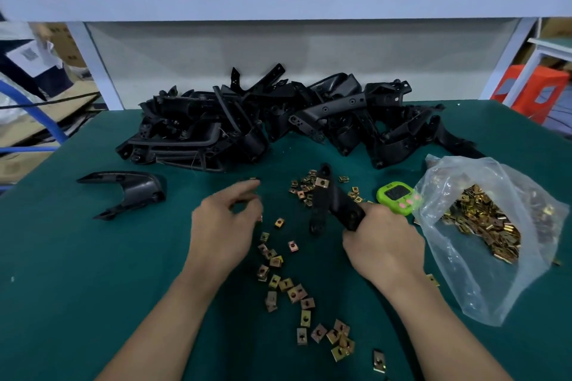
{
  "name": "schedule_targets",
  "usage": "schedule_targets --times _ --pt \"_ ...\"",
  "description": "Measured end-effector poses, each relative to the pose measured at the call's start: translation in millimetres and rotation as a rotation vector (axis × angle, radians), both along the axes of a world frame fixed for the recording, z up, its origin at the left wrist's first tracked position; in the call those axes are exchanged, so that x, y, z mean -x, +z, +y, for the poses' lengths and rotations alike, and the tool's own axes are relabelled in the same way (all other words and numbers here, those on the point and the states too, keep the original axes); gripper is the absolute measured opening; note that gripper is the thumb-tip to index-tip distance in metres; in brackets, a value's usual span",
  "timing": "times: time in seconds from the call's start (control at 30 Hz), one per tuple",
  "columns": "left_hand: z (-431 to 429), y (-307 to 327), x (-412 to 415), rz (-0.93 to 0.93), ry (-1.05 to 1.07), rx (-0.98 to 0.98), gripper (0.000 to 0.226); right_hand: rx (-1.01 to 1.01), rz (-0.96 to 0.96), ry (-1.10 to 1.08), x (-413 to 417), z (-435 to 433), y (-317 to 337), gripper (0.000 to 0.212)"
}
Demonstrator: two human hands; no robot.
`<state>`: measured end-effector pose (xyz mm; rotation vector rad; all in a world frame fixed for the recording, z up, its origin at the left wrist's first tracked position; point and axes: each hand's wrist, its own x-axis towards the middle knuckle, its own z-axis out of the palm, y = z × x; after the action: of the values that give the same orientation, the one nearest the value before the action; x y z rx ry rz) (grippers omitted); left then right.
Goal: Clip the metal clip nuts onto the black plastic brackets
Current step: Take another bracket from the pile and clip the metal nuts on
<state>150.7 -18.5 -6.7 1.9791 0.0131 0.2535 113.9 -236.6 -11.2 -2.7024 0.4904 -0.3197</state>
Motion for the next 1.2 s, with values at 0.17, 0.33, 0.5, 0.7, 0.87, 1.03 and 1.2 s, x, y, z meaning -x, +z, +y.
schedule_targets --times 0.17,0.33,0.5,0.7,0.87,1.03,1.2 --pt "-7 -18 -5 0.000 -0.181 -0.518 0.025 -0.001 -0.013 0.016 0 0 -2 0.025" --pt "-12 -17 -4 -0.070 -0.197 -0.426 0.017 0.008 -0.024 0.026 -1 -1 -2 0.024" --pt "-20 -13 5 -0.116 -0.102 -0.179 0.020 0.006 -0.027 0.028 -1 -2 -3 0.019" --pt "-24 -3 11 0.103 -0.251 0.307 0.016 0.014 -0.067 0.031 -2 -2 -3 0.012" --pt "-24 -3 9 0.132 -0.267 0.416 0.011 0.002 -0.089 0.033 -2 -1 -3 0.010" --pt "-23 0 11 0.226 -0.421 0.514 0.017 0.070 -0.084 0.049 -1 1 -3 0.014" --pt "-22 2 13 0.271 -0.428 0.538 0.018 0.158 -0.069 0.049 1 0 2 0.019"
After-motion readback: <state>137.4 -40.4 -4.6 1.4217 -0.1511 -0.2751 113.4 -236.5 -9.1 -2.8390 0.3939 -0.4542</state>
